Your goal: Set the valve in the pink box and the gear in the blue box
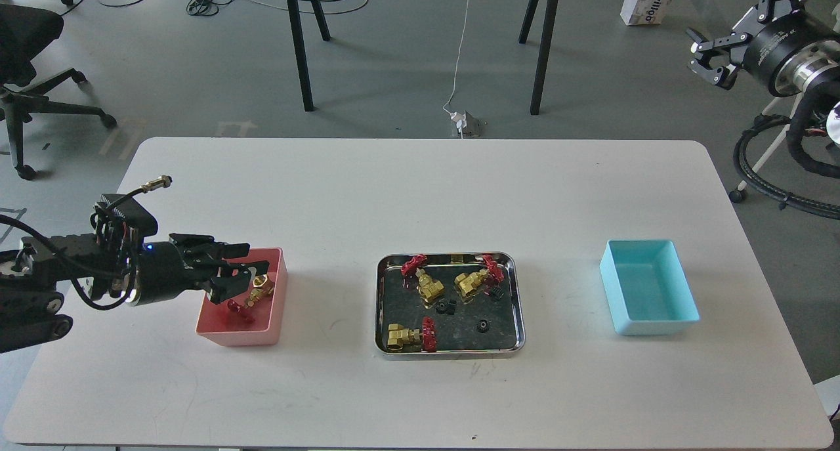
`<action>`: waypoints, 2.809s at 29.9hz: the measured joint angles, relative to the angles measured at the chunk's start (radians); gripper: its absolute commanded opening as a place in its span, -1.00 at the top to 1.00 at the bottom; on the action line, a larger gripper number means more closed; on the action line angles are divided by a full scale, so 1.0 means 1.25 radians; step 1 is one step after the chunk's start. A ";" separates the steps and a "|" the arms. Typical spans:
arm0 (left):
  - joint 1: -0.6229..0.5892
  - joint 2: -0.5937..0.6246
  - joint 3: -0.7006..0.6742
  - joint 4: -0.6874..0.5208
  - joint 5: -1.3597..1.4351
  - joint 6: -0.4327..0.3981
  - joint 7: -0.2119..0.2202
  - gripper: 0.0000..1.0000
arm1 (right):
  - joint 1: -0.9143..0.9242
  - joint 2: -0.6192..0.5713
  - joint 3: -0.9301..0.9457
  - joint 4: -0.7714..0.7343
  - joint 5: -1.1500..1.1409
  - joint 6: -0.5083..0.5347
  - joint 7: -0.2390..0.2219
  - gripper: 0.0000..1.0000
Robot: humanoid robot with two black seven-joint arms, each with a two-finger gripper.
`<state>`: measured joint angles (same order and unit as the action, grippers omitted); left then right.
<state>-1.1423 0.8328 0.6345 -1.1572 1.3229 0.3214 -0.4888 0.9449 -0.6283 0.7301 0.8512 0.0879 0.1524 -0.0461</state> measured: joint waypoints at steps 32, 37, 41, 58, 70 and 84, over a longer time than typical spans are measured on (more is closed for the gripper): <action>0.263 -0.352 -0.941 -0.051 -0.849 -0.648 0.000 -0.78 | 0.359 0.214 -0.873 0.387 -1.196 0.269 0.013 -0.07; 0.273 -0.359 -0.945 -0.049 -0.848 -0.648 0.000 -0.79 | 0.333 0.266 -0.900 0.361 -1.212 0.269 0.012 -0.07; 0.275 -0.368 -0.945 -0.049 -0.849 -0.648 0.000 -0.79 | 0.314 0.309 -0.914 0.316 -1.213 0.269 0.012 -0.07; 0.295 -0.379 -0.944 -0.036 -0.848 -0.648 0.000 -0.82 | 0.234 0.412 -0.921 0.190 -1.214 0.269 0.010 -0.05; 0.312 -0.389 -0.943 -0.023 -0.847 -0.648 0.000 -0.83 | 0.213 0.437 -0.922 0.163 -1.214 0.269 0.006 0.31; 0.313 -0.391 -0.945 -0.020 -0.848 -0.648 0.000 -0.83 | 0.232 0.408 -0.918 0.171 -1.209 0.269 0.006 0.70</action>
<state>-0.7517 0.3436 -0.5461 -1.1826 0.2635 -0.4887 -0.4887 1.2344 -0.1185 -0.4174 1.0652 -1.4238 0.4890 -0.0383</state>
